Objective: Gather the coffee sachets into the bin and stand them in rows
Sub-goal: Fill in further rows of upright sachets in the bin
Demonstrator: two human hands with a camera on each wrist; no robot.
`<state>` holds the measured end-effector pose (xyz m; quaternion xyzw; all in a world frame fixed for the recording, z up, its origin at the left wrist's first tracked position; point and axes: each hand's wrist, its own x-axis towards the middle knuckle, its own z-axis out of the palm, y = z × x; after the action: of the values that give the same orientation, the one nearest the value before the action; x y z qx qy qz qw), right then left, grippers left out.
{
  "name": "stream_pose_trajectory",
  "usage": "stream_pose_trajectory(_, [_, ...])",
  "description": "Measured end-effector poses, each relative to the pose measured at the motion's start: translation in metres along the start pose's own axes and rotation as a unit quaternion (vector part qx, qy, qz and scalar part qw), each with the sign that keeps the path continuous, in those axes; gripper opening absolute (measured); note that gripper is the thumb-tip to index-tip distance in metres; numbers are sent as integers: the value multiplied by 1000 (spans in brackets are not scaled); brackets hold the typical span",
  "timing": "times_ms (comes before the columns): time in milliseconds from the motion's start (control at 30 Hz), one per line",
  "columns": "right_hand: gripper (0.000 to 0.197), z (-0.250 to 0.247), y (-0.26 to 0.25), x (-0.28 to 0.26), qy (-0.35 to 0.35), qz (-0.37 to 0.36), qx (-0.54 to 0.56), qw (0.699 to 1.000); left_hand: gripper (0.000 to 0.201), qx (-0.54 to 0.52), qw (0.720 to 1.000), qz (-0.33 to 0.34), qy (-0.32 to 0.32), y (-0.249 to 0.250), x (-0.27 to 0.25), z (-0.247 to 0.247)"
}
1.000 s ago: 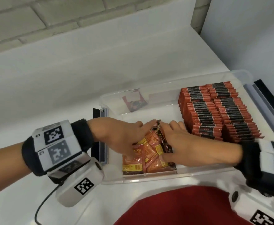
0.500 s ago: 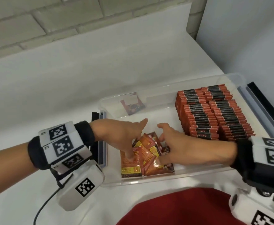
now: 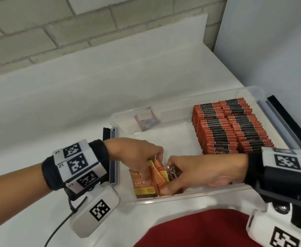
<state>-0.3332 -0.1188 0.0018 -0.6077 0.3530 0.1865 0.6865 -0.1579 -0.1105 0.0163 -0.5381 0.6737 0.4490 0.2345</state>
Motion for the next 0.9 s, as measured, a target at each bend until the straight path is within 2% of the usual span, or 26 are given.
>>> stream_pose_trajectory(67, [18, -2, 0, -2, -12, -13, 23, 1000, 43, -44, 999, 2, 6, -2, -5, -5])
stream_pose_trajectory(167, [15, -14, -6, -7, 24, -51, 60, 997, 43, -145, 988, 14, 46, -4, -16, -17])
stream_pose_trajectory(200, [20, -21, -8, -10, 46, -69, 78, 994, 43, -183, 981, 22, 66, -5, -20, -22])
stream_pose_trajectory(267, [46, -35, -14, -14, 94, -101, 93, 986, 44, -244, 962, 42, 111, -5, -27, -34])
stream_pose_trajectory(333, [64, -46, -21, -19, 137, -133, 81, 978, 42, -292, 942, 68, 153, 0, -32, -46])
stream_pose_trajectory(467, [71, -69, -43, -33, 210, -207, 78, 952, 44, -422, 868, 159, 205, 10, -32, -66])
stream_pose_trajectory(600, [71, -96, -64, -53, 239, -239, 0, 941, 72, -485, 827, 229, 167, 15, -22, -84])
stream_pose_trajectory(700, [69, -114, -76, -64, 223, -225, -87, 944, 87, -575, 768, 263, 104, 16, -10, -96])
stream_pose_trajectory(767, [63, -124, -80, -63, 214, -225, -117, 944, 76, -619, 730, 275, 85, 17, -5, -101])
stream_pose_trajectory(833, [56, -134, -82, -60, 217, -229, -122, 941, 49, -636, 707, 293, 94, 19, 0, -103])
stream_pose_trajectory(900, [53, -141, -83, -55, 228, -237, -119, 937, 39, -654, 683, 316, 83, 18, 5, -105])
